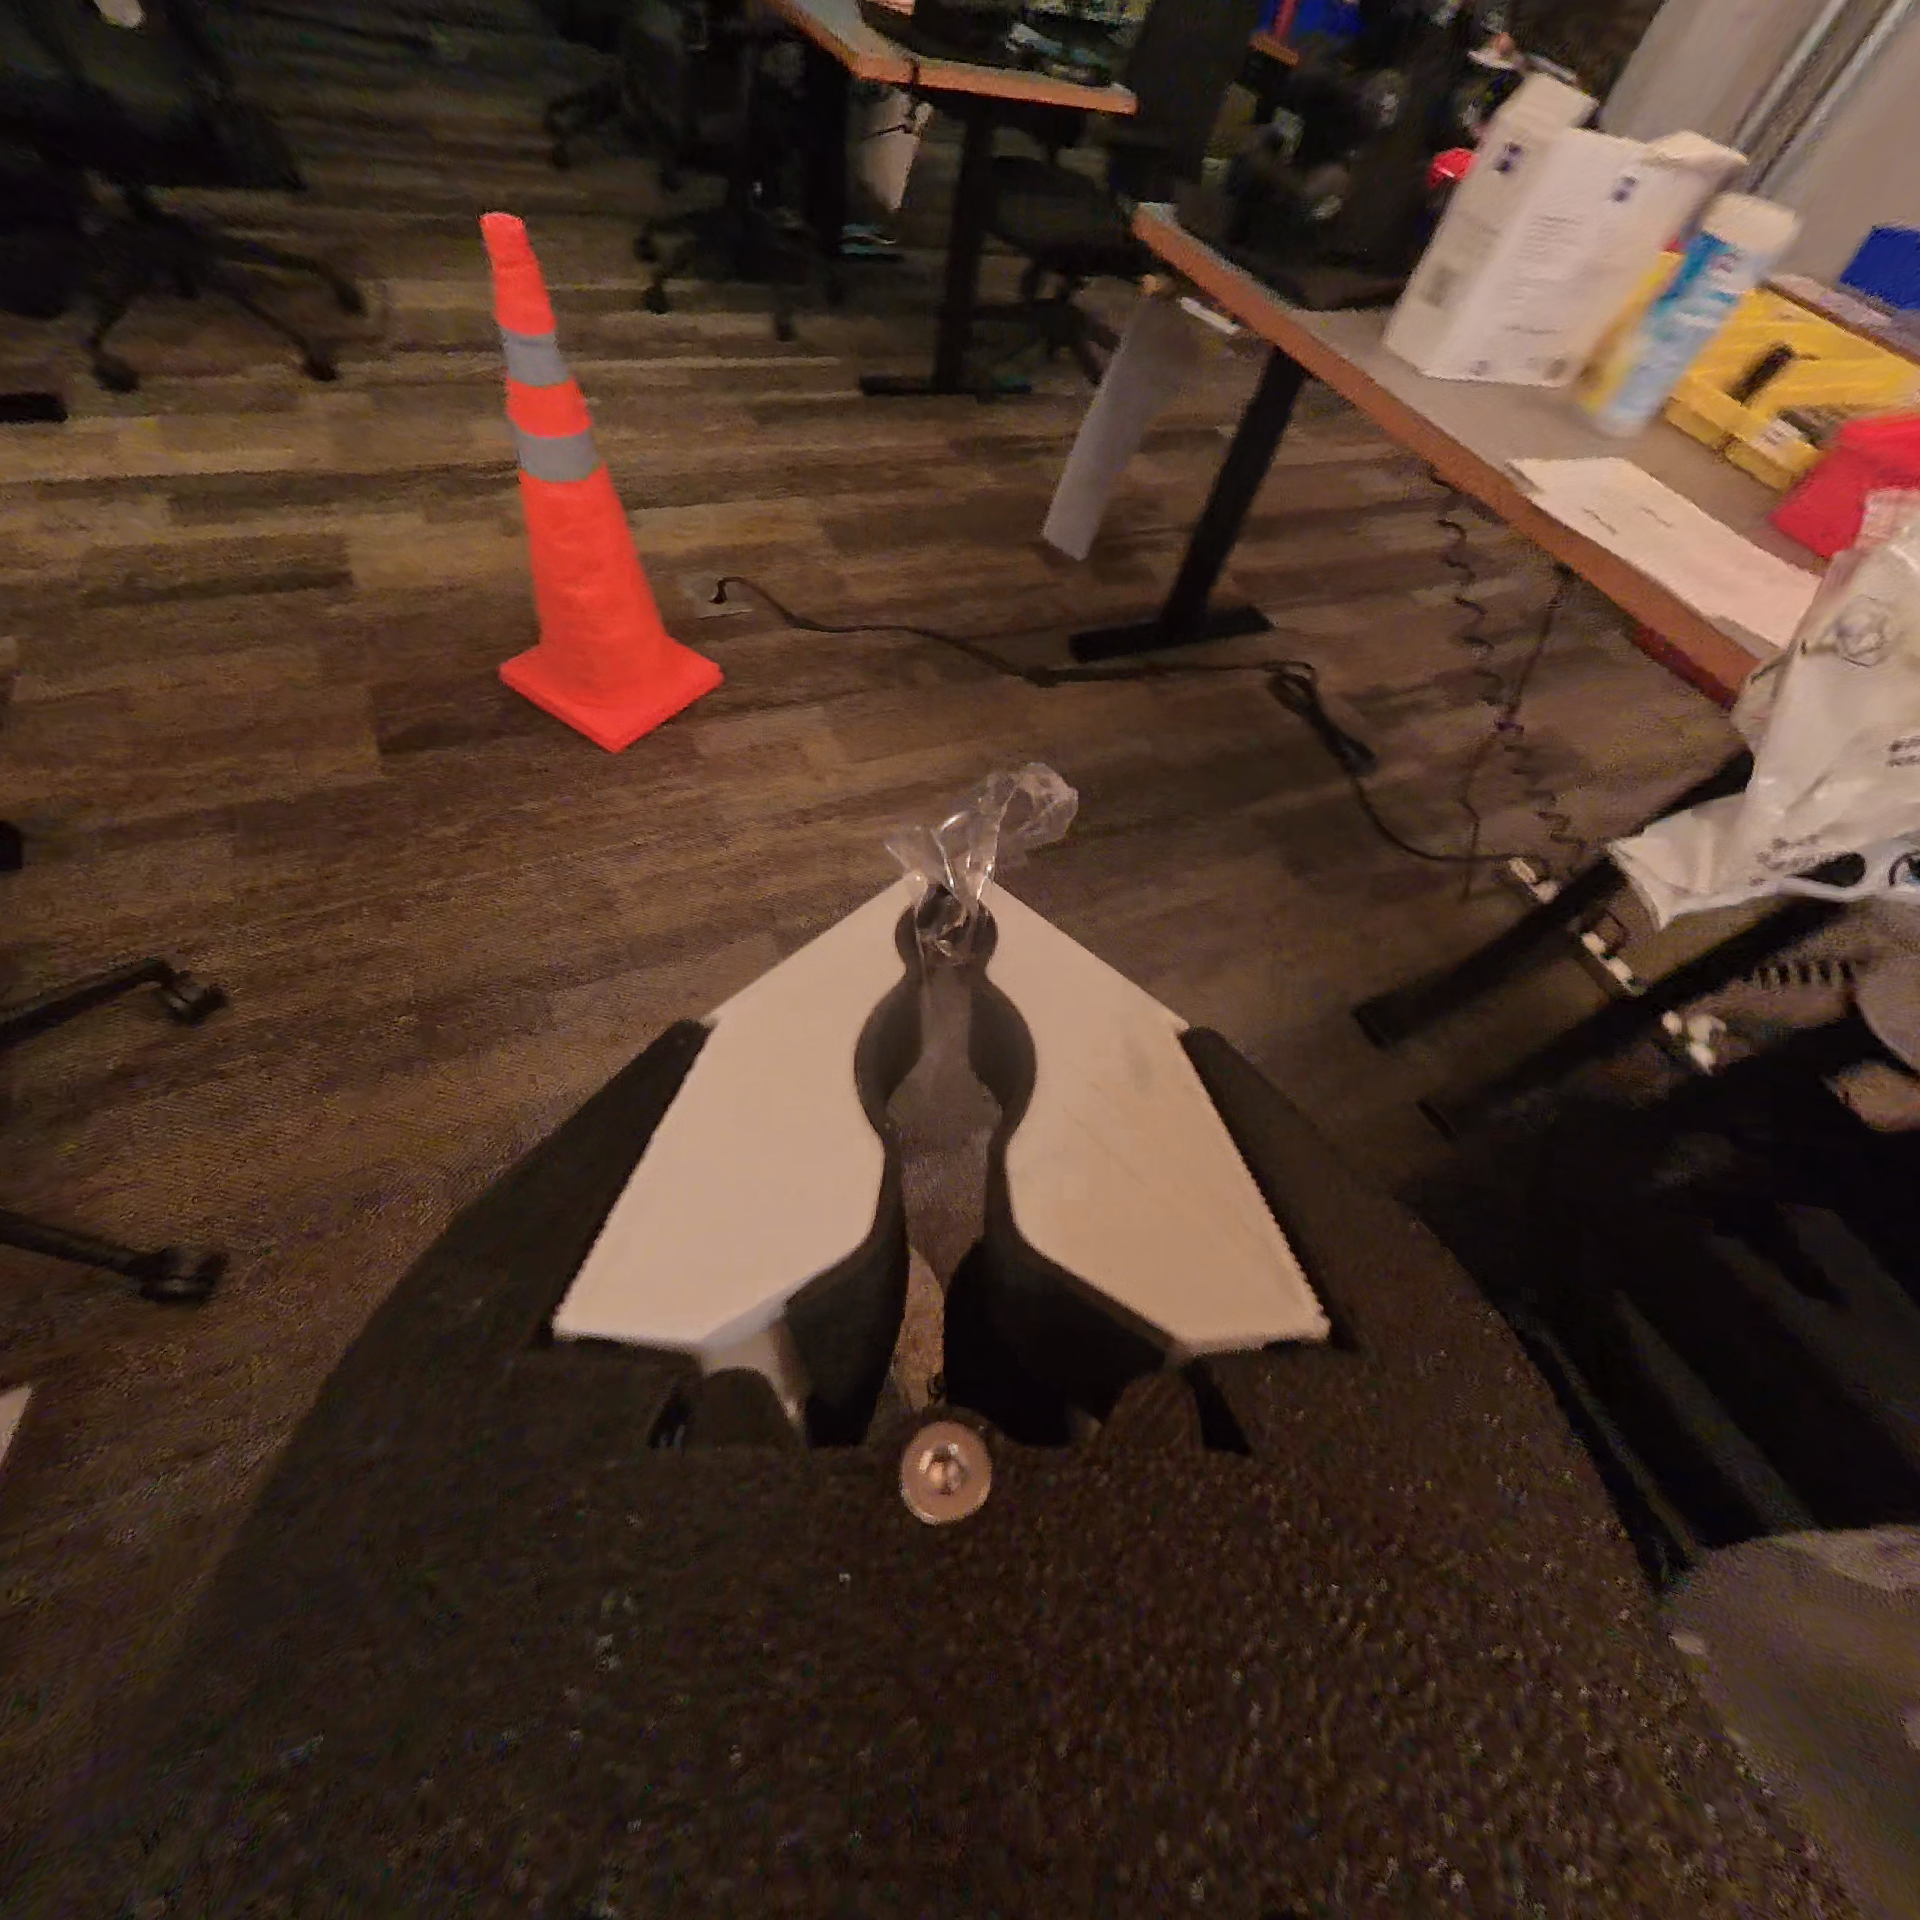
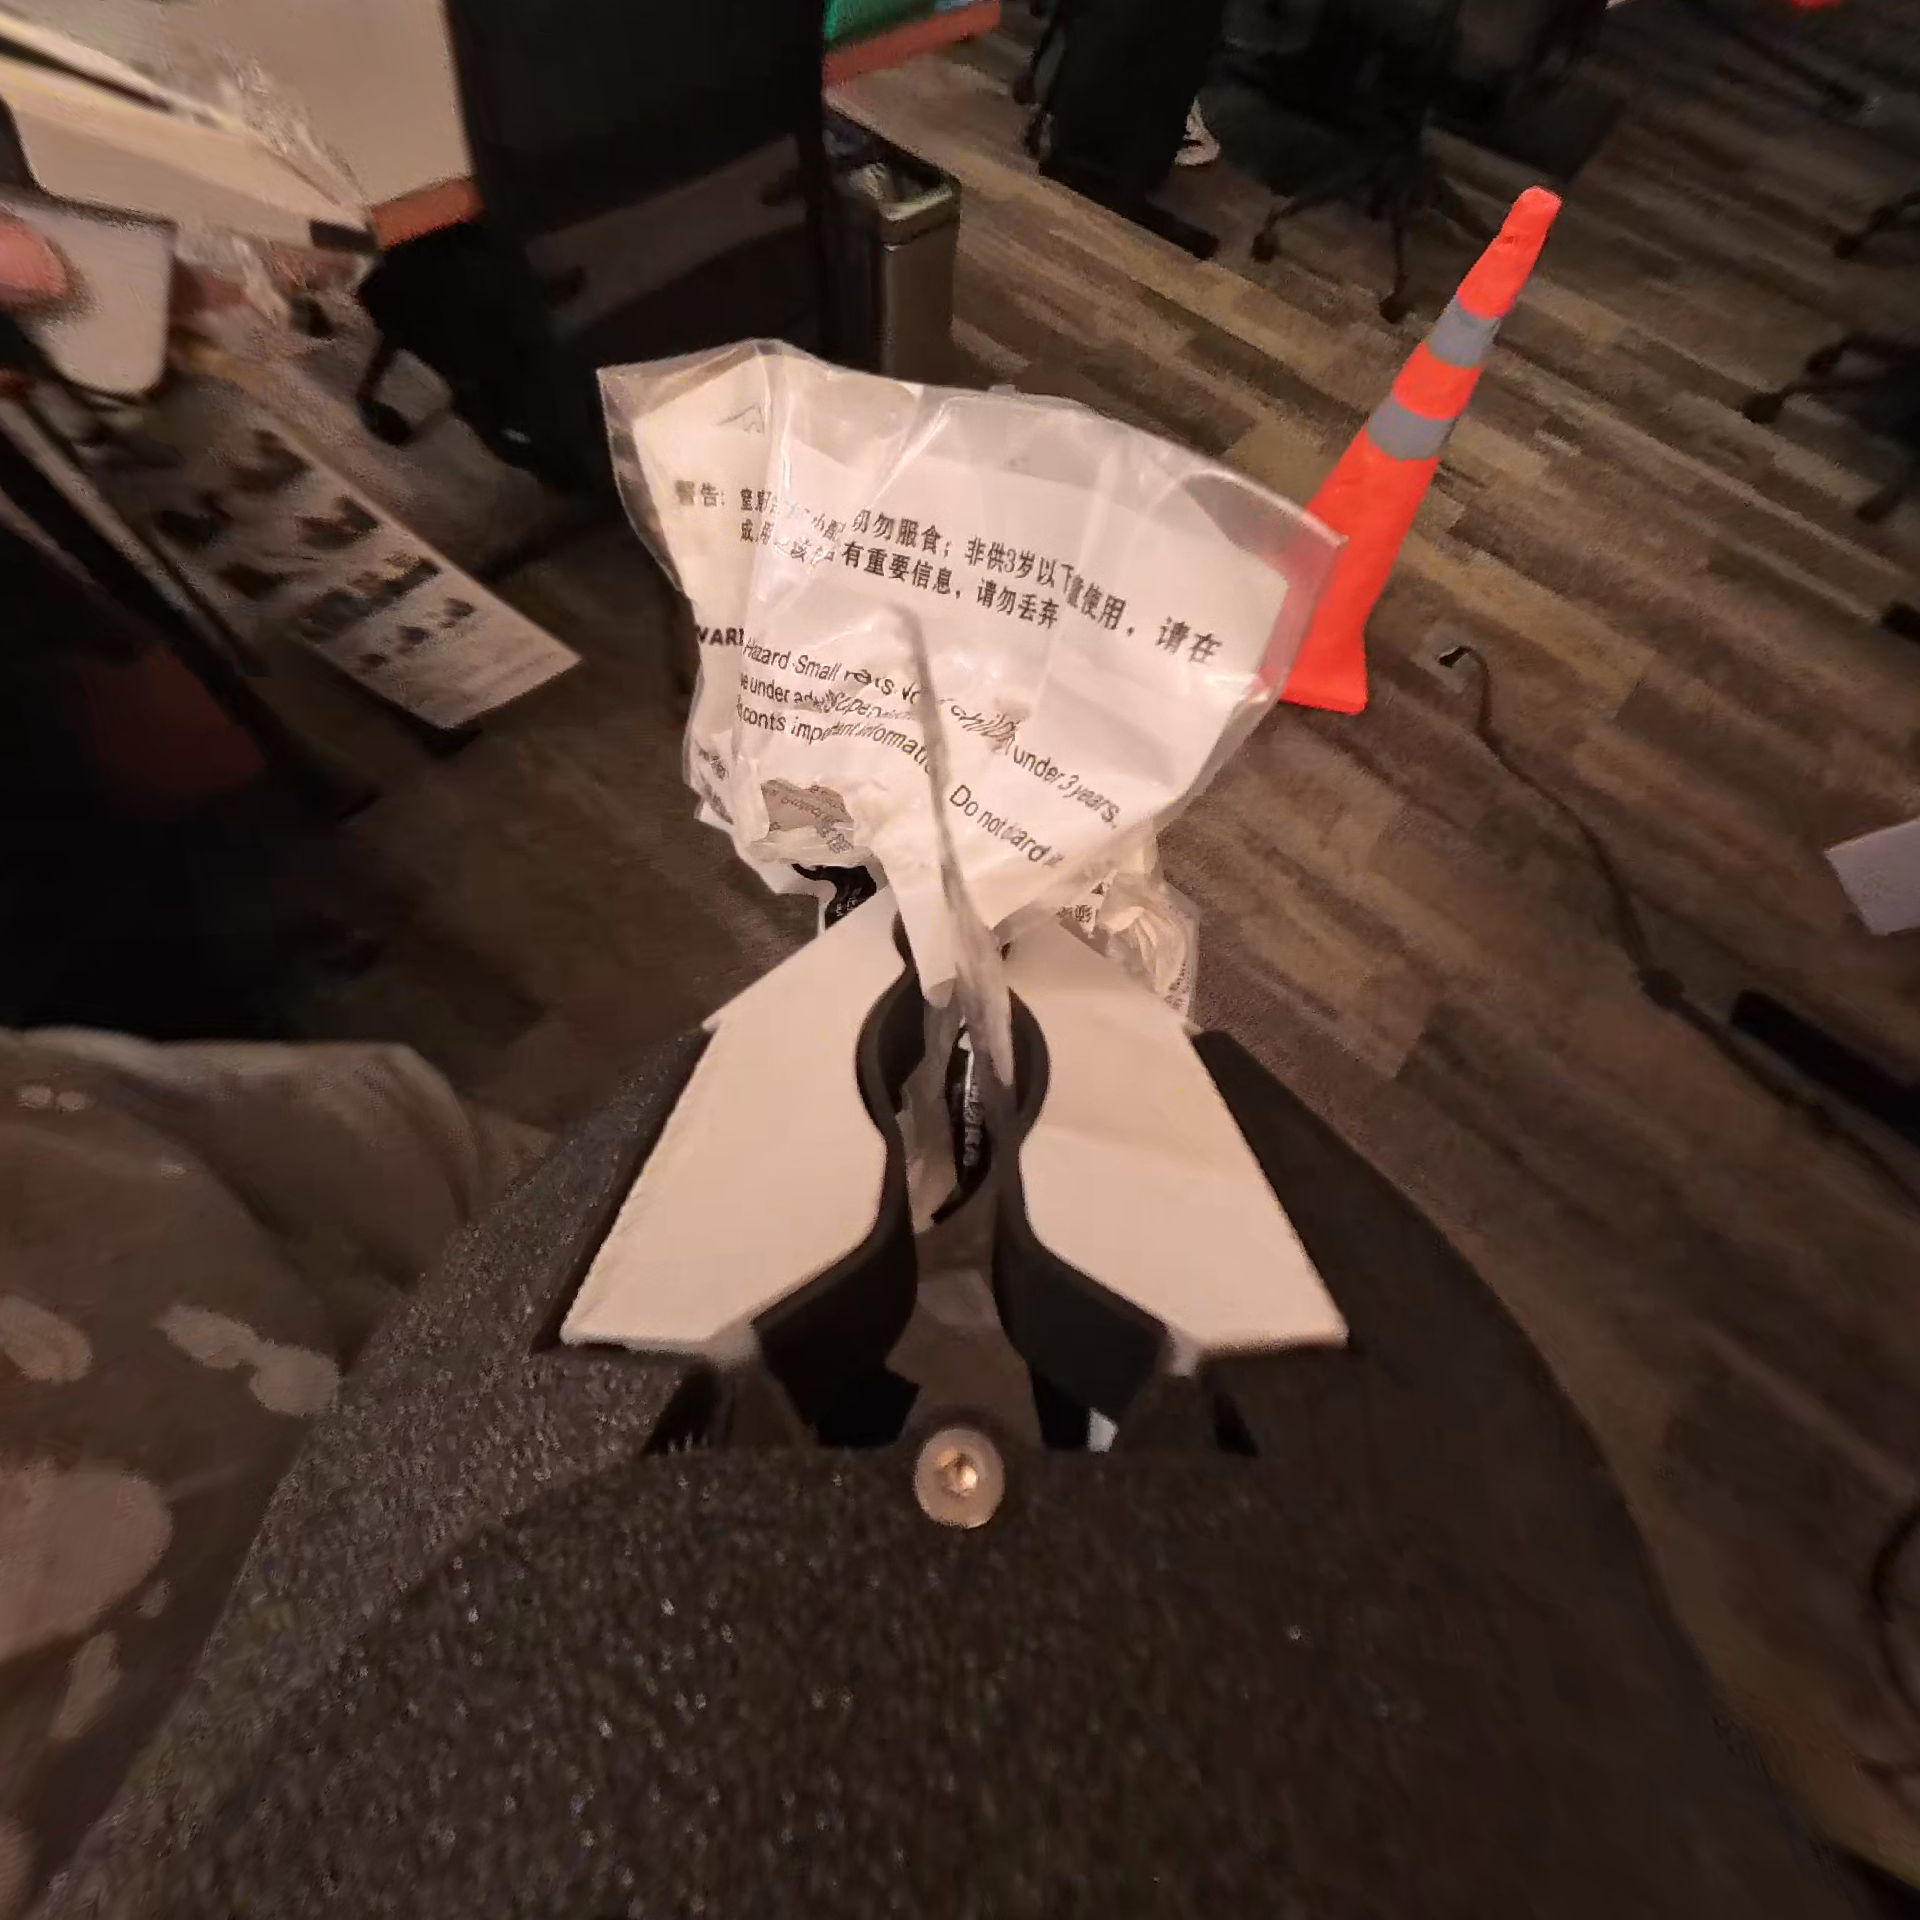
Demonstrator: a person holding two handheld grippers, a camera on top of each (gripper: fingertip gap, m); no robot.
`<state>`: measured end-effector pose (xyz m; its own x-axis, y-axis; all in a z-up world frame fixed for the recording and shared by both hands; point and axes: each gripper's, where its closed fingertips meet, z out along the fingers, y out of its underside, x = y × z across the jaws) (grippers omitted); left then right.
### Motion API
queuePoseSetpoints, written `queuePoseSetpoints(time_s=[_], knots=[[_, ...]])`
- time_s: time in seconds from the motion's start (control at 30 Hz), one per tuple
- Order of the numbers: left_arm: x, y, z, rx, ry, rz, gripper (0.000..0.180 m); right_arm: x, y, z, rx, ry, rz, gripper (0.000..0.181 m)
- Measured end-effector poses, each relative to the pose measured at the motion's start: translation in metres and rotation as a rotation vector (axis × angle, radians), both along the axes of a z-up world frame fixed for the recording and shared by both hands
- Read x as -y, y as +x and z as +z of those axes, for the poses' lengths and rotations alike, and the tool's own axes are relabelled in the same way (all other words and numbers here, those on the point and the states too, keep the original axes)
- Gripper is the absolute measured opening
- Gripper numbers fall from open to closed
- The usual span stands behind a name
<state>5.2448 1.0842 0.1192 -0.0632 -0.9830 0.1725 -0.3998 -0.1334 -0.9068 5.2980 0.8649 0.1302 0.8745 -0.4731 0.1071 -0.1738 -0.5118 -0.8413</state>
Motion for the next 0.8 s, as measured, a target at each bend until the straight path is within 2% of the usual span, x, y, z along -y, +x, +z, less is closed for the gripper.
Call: queuePoseSetpoints(time_s=[0.07, 0.3, 0.43, 0.6, 0.8], knots=[[-0.041, 0.088, -0.005, -0.011, -0.038, 0.018, 0.0, -0.037, 0.077, -0.012, -0.02, -0.027, -0.011, 0.001], [-0.177, 0.361, 0.06, 0.039, -0.006, 0.063, 0.0, -0.181, 0.306, -0.01, -0.11, -0.04, 0.07, 0.001], [-0.264, 0.478, 0.042, 0.021, 0.056, 0.137, 0.0, -0.263, 0.448, -0.034, -0.12, -0.025, 0.128, 0.001], [-0.39, 0.6, -0.007, -0.087, 0.041, 0.323, 0.0, -0.382, 0.642, -0.058, -0.117, -0.031, 0.231, 0.001], [-0.54, 0.739, 0.033, -0.067, 0.032, 0.499, 0.0, -0.56, 0.841, -0.025, -0.074, -0.059, 0.456, 0.001]])
